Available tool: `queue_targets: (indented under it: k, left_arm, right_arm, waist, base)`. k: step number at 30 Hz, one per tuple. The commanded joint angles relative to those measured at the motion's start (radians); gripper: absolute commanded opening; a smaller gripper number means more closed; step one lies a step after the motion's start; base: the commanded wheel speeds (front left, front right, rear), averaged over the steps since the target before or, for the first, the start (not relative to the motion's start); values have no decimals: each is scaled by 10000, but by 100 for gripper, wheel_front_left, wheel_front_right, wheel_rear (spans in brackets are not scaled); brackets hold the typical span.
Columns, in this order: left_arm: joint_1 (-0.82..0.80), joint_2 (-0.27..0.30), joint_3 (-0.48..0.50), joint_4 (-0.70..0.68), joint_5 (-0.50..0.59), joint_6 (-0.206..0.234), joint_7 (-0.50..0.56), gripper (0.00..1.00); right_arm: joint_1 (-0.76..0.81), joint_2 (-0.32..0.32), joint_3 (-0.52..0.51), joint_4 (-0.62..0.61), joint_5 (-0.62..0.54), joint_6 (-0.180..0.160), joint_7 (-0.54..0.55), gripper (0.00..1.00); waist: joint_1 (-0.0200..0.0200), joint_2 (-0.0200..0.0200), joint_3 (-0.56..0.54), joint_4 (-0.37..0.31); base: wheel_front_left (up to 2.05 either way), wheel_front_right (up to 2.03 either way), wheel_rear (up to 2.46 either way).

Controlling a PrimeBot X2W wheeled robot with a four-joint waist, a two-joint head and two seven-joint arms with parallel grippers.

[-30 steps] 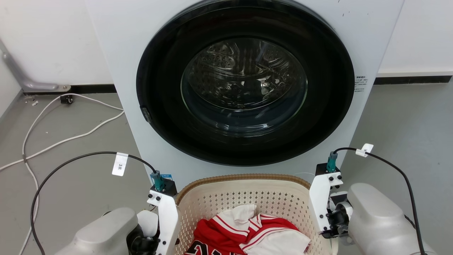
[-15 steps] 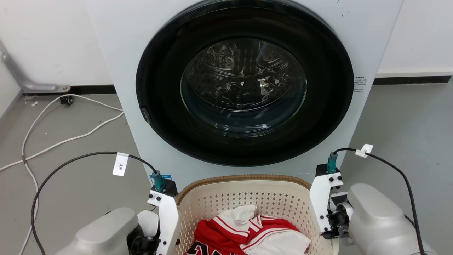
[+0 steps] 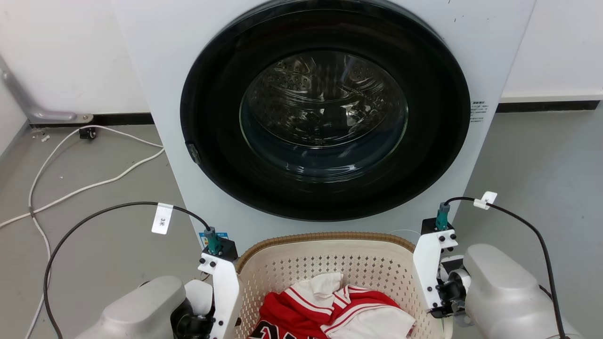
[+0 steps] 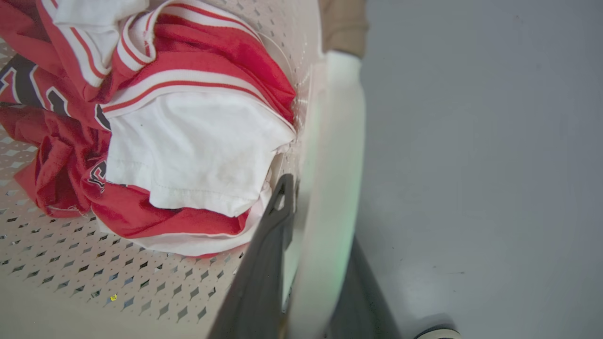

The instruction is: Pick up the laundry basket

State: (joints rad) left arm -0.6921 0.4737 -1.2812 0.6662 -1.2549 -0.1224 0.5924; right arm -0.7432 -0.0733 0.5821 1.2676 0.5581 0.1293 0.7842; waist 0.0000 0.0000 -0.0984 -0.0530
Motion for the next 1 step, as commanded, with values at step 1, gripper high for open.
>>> queue_targets:
  k: [1]
  left_arm:
    - [-82,84,3,-30,62,-142,-9,0]
  right_arm:
    - [-174,-241,86,70,-66,25,-27,0]
  waist:
    - [0,0,-4,2]
  base:
    - [0,0,0]
